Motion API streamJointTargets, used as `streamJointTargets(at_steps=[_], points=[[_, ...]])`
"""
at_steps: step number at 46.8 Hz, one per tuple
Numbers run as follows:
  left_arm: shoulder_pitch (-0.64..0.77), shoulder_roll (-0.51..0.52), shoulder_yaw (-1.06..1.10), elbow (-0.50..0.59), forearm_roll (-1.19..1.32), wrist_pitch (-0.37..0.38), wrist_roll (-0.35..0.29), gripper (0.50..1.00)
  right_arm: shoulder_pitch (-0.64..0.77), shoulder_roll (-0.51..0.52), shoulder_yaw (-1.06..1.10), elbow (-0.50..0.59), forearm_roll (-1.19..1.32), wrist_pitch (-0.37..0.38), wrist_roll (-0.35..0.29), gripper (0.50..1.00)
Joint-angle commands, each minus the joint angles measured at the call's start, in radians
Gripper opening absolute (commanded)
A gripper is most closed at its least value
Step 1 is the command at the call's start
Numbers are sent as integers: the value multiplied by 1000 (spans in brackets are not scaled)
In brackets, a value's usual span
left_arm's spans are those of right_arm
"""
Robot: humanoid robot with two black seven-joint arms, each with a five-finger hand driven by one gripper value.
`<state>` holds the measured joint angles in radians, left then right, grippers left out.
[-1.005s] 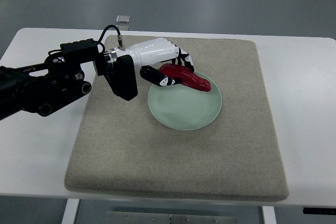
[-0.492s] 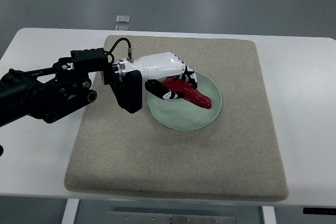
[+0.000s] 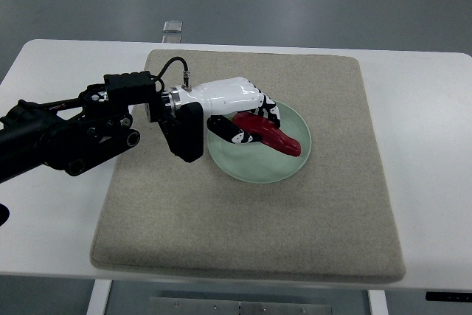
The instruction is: Place red pepper on plate with left hand
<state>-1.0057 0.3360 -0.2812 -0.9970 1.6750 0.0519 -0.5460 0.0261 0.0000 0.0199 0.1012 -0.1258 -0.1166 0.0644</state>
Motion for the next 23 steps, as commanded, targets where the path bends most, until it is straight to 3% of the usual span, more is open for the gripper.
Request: streamJointTargets(at_steps=[1, 6, 9, 15, 18, 23], points=[[9, -2, 0, 0, 0, 0, 0, 617, 0, 0, 0, 0, 0, 0, 0, 928], [12, -2, 0, 0, -1, 0, 0, 673, 0, 0, 0, 0, 0, 0, 0, 928], [12, -2, 0, 0, -1, 0, 0, 750, 0, 0, 0, 0, 0, 0, 0, 928], [13, -2, 0, 1, -1, 0, 0, 778, 0, 0, 0, 0, 0, 0, 0, 928], [19, -2, 0, 1, -1, 0, 0, 846, 0, 0, 0, 0, 0, 0, 0, 928], [22, -2, 0, 1, -4, 0, 0, 859, 0, 0, 0, 0, 0, 0, 0, 928]])
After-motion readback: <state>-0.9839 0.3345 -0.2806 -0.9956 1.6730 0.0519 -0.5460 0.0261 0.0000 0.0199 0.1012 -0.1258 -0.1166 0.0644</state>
